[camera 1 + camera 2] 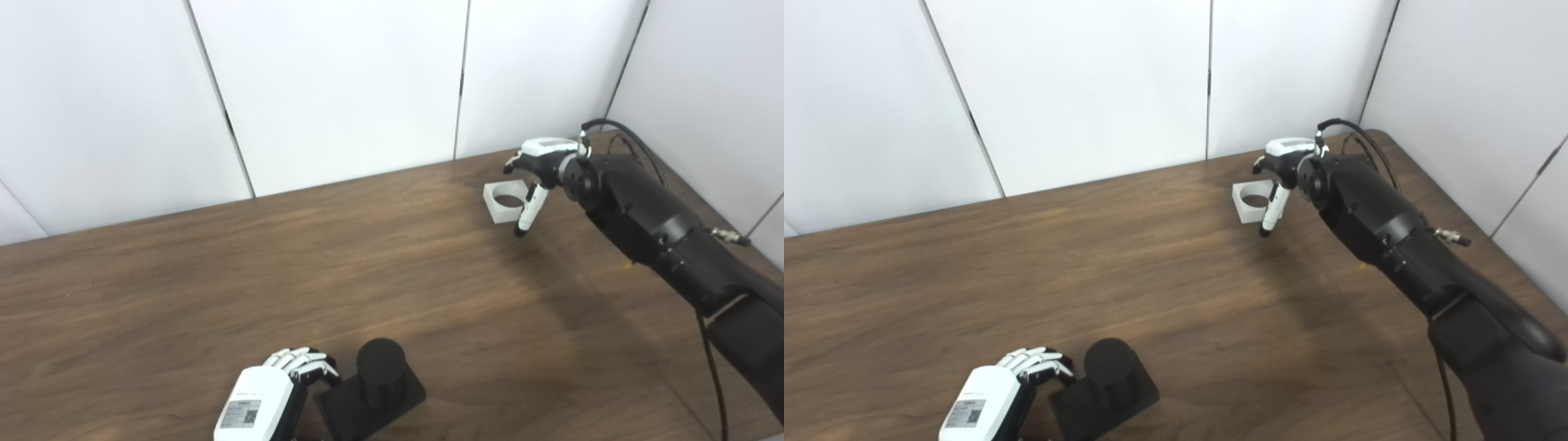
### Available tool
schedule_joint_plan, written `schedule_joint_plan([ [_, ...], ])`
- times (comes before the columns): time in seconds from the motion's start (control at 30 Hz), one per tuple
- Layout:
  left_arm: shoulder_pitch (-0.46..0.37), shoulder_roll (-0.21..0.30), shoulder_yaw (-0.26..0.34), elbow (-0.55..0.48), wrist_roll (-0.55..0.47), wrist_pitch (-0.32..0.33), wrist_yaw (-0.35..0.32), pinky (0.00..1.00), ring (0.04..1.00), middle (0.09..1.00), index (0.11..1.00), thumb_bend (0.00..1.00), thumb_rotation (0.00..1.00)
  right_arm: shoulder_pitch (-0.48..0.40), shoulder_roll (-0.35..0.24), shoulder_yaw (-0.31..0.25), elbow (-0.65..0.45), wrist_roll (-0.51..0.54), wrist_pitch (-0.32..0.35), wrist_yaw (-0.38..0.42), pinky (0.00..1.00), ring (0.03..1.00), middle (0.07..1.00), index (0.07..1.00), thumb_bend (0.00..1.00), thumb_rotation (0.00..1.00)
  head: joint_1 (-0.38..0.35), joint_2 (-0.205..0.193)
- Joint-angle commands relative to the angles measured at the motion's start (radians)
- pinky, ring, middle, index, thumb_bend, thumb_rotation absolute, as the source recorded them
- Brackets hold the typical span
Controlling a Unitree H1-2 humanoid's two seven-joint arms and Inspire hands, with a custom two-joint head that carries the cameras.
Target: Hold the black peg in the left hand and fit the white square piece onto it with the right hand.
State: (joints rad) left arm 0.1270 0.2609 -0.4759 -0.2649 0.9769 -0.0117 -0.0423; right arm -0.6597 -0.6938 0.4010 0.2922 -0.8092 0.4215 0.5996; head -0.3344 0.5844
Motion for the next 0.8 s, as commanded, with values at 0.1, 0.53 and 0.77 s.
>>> schedule_joint_plan([
  [0.1,0.034,0.016,-0.022,0.002,0.051,0.018,-0.067,0.81,0.795,0.736,0.487,0.52,0.05,-0.079,-0.006,0.004,0.016,-0.02,-0.025,-0.017,1.0,1.0,1.0,0.905,0.97,0.26,0.004,0.006],
  [0.53,0.044,0.001,-0.033,-0.04,0.077,0.054,-0.1,0.81,0.791,0.731,0.486,0.52,0.05,-0.113,0.021,0.025,0.119,-0.021,-0.047,-0.044,0.95,1.0,0.989,0.888,0.93,0.25,0.018,0.017],
  [0.77,0.045,-0.008,-0.034,-0.049,0.08,0.059,-0.112,0.8,0.79,0.729,0.486,0.52,0.05,-0.116,0.019,0.037,0.145,-0.019,-0.077,-0.055,0.92,1.0,0.976,0.837,0.87,0.25,0.023,0.02],
])
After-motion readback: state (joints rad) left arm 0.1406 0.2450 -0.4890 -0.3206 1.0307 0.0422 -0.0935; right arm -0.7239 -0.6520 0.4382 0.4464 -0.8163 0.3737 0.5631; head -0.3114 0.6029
